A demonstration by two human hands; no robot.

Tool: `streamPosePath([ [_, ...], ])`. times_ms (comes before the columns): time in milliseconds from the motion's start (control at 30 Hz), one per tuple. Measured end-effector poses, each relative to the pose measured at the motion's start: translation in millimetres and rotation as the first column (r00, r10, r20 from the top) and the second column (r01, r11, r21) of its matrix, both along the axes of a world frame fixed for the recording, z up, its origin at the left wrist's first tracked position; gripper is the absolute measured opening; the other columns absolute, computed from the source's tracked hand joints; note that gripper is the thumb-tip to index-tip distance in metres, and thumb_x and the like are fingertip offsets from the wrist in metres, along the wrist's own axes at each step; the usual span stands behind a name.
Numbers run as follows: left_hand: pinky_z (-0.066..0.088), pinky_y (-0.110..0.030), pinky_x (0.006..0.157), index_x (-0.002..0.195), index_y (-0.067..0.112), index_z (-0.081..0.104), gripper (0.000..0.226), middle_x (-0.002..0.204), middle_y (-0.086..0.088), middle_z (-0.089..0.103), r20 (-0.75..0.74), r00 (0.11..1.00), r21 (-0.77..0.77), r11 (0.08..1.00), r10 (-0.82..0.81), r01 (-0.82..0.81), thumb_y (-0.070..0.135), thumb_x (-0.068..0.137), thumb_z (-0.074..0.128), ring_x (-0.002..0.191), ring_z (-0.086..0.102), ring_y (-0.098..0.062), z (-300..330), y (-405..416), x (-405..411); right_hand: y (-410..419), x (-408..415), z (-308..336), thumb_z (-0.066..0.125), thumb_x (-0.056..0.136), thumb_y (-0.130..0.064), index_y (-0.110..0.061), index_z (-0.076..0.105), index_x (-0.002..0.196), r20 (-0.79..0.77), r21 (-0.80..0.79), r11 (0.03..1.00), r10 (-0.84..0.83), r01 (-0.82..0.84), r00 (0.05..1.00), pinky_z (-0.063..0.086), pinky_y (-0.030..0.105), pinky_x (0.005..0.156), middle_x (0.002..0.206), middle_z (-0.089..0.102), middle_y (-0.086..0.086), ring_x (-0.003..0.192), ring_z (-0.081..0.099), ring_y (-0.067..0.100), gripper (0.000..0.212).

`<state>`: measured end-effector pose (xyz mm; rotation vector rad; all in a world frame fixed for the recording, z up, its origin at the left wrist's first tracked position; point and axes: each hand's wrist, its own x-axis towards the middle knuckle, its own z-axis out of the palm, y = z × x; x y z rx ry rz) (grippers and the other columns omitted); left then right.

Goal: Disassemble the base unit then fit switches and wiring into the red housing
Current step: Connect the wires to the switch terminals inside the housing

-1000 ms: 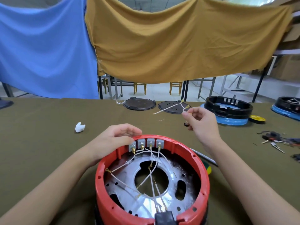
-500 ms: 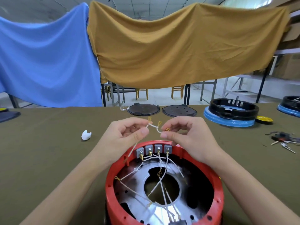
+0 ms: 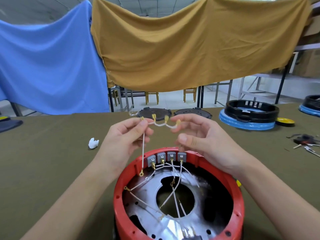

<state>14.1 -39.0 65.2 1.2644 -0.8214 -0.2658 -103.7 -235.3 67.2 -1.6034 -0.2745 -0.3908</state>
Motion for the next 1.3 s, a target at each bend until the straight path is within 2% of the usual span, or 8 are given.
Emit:
streamPosePath([
  [167, 0.049, -0.019, 0.047, 0.088, 0.008, 0.073, 0.017, 0.068, -0.004, 0.064, -0.356, 0.902, 0.029, 0.962, -0.244, 0.272, 0.016, 0.086, 0.059, 0.054, 0.058, -0.009, 5, -2, -7, 15, -2, 4, 0.077, 0.079, -0.005, -0.015, 0.068, 0.118, 0.153, -0.163, 0.985, -0.031, 0.056, 0.988, 0.054, 0.028, 0.076, 0.095, 0.067, 0.008, 0.079, 0.063, 0.021, 0.041],
  [400, 0.054, -0.022, 0.054, 0.079, 0.014, 0.077, 0.026, 0.073, -0.010, 0.069, -0.279, 0.885, 0.210, 0.875, -0.374, 0.436, 0.024, 0.094, 0.059, 0.059, 0.065, -0.015, 1, -7, -25, 30, -4, 5, 0.075, 0.081, -0.015, -0.024, 0.074, 0.090, 0.360, -0.466, 0.826, -0.150, 0.317, 0.921, 0.046, 0.021, 0.093, 0.107, 0.058, -0.005, 0.102, 0.060, 0.008, 0.013],
  [567, 0.055, -0.025, 0.086, 0.106, 0.022, 0.073, 0.019, 0.108, -0.004, 0.074, 0.117, 0.978, 0.300, 0.945, -0.171, 0.129, 0.023, 0.087, 0.071, 0.103, 0.071, -0.019, 1, -4, -16, 28, -2, 5, 0.067, 0.091, -0.013, -0.021, 0.069, 0.088, 0.294, -0.333, 0.874, -0.261, 0.355, 0.919, 0.058, 0.035, 0.072, 0.079, 0.070, -0.004, 0.074, 0.068, 0.012, 0.008],
  [700, 0.055, -0.030, 0.078, 0.099, 0.022, 0.073, 0.023, 0.098, -0.006, 0.070, 0.098, 0.982, 0.074, 0.985, -0.161, 0.155, 0.031, 0.079, 0.069, 0.087, 0.067, -0.019, 5, -3, -13, 23, -4, 7, 0.067, 0.091, -0.017, -0.014, 0.073, 0.089, 0.260, -0.321, 0.888, -0.252, 0.329, 0.932, 0.047, 0.023, 0.058, 0.069, 0.067, 0.001, 0.060, 0.057, 0.011, 0.006],
  [800, 0.054, -0.026, 0.071, 0.088, 0.019, 0.074, 0.015, 0.082, -0.004, 0.069, 0.151, 0.986, -0.013, 0.997, -0.072, 0.075, 0.033, 0.082, 0.070, 0.072, 0.063, -0.015, 2, -6, -17, 24, -5, 6, 0.069, 0.089, -0.018, -0.010, 0.073, 0.094, 0.235, -0.312, 0.911, -0.202, 0.270, 0.951, 0.043, 0.041, 0.057, 0.074, 0.065, 0.018, 0.059, 0.052, 0.032, 0.011],
  [933, 0.054, -0.024, 0.067, 0.083, 0.016, 0.076, 0.006, 0.077, -0.003, 0.069, -0.007, 0.994, -0.100, 0.989, -0.106, 0.105, 0.022, 0.081, 0.074, 0.069, 0.064, -0.013, 4, -5, -16, 21, -5, 6, 0.072, 0.084, -0.020, -0.014, 0.066, 0.116, 0.171, -0.182, 0.964, -0.164, 0.195, 0.972, 0.047, 0.037, 0.064, 0.071, 0.064, 0.010, 0.061, 0.053, 0.029, 0.033],
  [1133, 0.056, -0.022, 0.063, 0.080, 0.015, 0.078, 0.010, 0.077, -0.002, 0.070, -0.251, 0.951, -0.173, 0.975, -0.180, 0.138, 0.019, 0.076, 0.070, 0.067, 0.066, -0.010, 5, -5, -12, 17, -1, 3, 0.072, 0.081, -0.016, -0.010, 0.075, 0.091, 0.054, 0.130, 0.982, -0.145, 0.137, 0.988, 0.057, 0.028, 0.071, 0.079, 0.070, 0.011, 0.073, 0.072, 0.022, 0.013],
  [1300, 0.055, -0.022, 0.058, 0.077, 0.016, 0.077, 0.008, 0.073, -0.004, 0.068, -0.232, 0.957, -0.087, 0.984, -0.172, 0.156, 0.016, 0.076, 0.069, 0.060, 0.063, -0.011, 7, -3, -11, 14, 0, 4, 0.071, 0.080, -0.014, -0.002, 0.072, 0.090, -0.043, 0.331, 0.942, -0.037, 0.049, 0.998, 0.056, 0.027, 0.062, 0.074, 0.065, 0.008, 0.061, 0.066, 0.018, 0.015],
])
